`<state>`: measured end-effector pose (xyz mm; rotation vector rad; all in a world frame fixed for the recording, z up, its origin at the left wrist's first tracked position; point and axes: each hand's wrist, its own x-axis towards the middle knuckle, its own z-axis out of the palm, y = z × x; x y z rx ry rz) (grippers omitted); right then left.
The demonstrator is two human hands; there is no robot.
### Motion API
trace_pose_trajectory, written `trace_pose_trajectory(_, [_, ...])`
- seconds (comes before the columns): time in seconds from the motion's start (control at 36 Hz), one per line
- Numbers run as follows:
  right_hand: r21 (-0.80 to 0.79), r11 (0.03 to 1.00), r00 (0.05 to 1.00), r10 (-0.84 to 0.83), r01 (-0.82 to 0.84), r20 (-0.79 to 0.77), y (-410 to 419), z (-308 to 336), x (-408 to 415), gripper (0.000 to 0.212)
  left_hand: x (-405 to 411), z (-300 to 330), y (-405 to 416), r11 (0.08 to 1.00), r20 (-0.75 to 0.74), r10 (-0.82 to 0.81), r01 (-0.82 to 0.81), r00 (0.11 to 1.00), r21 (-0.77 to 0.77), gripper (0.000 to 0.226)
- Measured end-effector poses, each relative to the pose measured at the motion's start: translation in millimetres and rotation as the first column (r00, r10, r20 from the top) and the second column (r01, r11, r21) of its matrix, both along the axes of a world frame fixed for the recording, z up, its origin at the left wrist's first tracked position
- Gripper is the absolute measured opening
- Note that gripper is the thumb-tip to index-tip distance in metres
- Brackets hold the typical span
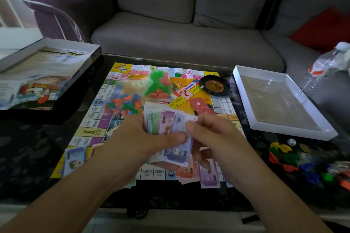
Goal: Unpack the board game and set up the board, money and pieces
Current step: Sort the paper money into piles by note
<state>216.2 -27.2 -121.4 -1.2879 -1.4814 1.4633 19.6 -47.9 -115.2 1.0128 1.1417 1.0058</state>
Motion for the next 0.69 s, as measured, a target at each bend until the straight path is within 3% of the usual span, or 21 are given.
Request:
trace_pose_trajectory(0.08, [0.064, 0.997, 0.996, -0.04, 0.034, 0.085, 1.5, -3.3, 0.0, 0.023, 3.6, 1.4, -2.1, 0.999, 0.017, -0.028, 0.028, 0.999, -0.031, 0.029])
trace_pose_trajectory(0.19, [0.086, 0.989, 0.973, -0.133, 0.118, 0.191, 6.0, 7.6, 17.2, 0.023, -0.5, 2.8, 0.8, 0.988, 0.089, 0.055, -0.041, 0.994, -0.15, 0.027])
trace_pose_trajectory(0.33, [0.217, 0.953, 0.831, -0.292, 0.211, 0.473, 21.3, 21.9, 63.3, 0.026, -6.5, 3.1, 7.7, 0.958, 0.12, 0.17, -0.135, 0.978, -0.255, 0.018])
trace_pose_trajectory(0.44, [0.101, 0.984, 0.738, -0.177, 0.147, 0.651, 26.6, 19.2, 88.9, 0.025, -6.5, 5.2, 10.3, 0.937, 0.158, 0.205, -0.147, 0.966, -0.318, 0.005])
trace_pose_trajectory(0.61, [-0.086, 0.995, 0.625, 0.036, 0.05, 0.78, 25.0, 7.3, 90.3, 0.025, 0.9, 5.3, 3.4, 0.971, 0.163, 0.128, -0.09, 0.978, -0.222, 0.022])
trace_pose_trajectory(0.69, [-0.097, 0.994, 0.586, 0.045, 0.058, 0.809, 25.3, 4.4, 88.0, 0.022, 2.3, 4.2, 2.2, 0.978, 0.158, 0.102, -0.069, 0.982, -0.198, 0.023])
